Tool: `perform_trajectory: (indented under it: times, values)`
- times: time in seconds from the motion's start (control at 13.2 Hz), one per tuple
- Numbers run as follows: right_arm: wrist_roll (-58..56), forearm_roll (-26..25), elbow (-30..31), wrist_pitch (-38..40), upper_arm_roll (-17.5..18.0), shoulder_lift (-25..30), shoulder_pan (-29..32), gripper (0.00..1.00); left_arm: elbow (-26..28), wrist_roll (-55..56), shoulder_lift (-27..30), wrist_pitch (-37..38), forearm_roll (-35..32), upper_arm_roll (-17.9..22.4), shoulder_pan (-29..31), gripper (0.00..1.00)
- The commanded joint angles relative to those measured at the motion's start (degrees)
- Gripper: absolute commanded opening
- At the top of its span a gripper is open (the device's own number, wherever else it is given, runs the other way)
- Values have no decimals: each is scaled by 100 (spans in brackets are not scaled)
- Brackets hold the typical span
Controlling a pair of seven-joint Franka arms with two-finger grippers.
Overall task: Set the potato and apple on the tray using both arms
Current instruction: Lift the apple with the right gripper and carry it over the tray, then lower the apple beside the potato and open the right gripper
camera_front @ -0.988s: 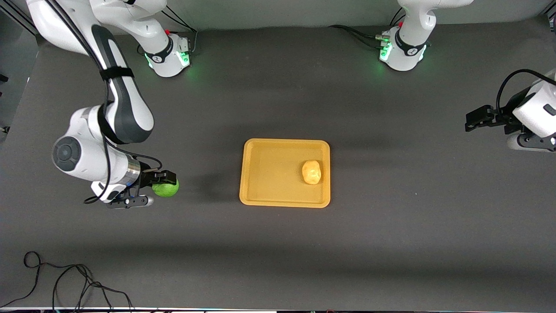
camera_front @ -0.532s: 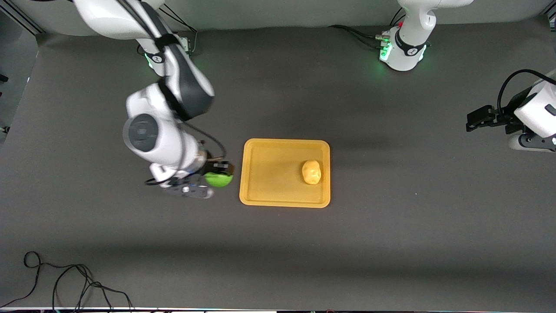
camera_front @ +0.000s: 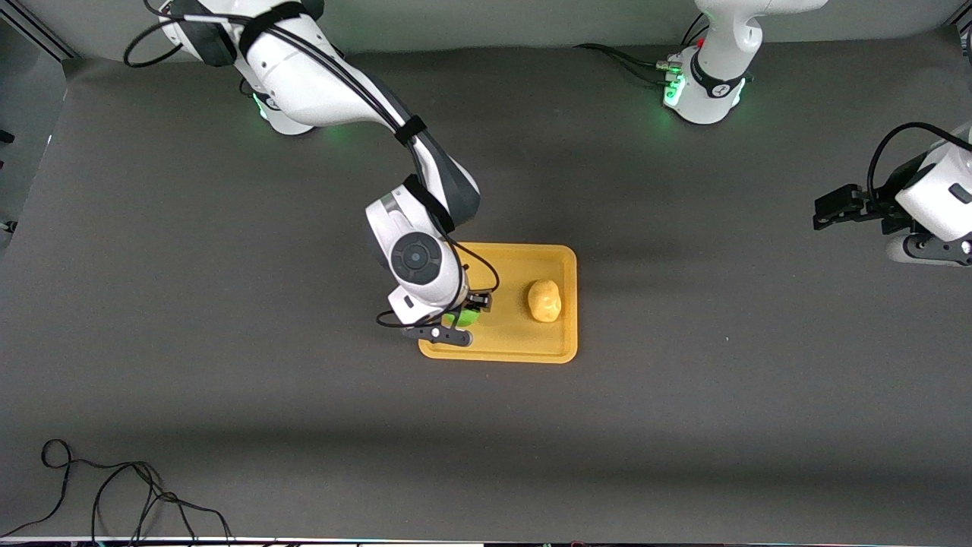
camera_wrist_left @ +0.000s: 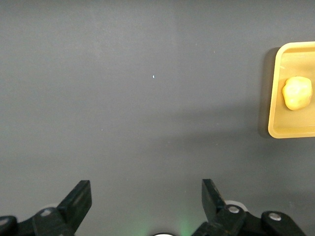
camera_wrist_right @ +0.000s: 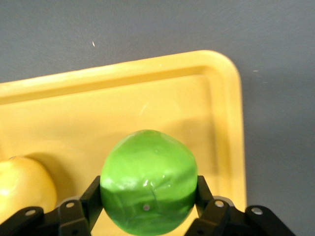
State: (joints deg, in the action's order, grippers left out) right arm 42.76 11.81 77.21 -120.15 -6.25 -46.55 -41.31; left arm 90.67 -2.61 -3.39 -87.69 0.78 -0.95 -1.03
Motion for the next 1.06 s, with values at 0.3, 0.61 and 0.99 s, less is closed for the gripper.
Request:
perform_trajectory:
  times: [0.3, 0.61, 0.99]
  values:
    - [461, 49, -250, -527, -78, -486, -387, 78, 56, 41, 49, 15, -69, -28, 7, 100]
    - [391, 5, -180, -484, -104, -399, -343, 100, 56, 76, 49, 15, -69, -28, 7, 100]
    - [330, 5, -163, 121, -525, 416, -273, 100, 56, 94, 49, 15, -69, -28, -2, 100]
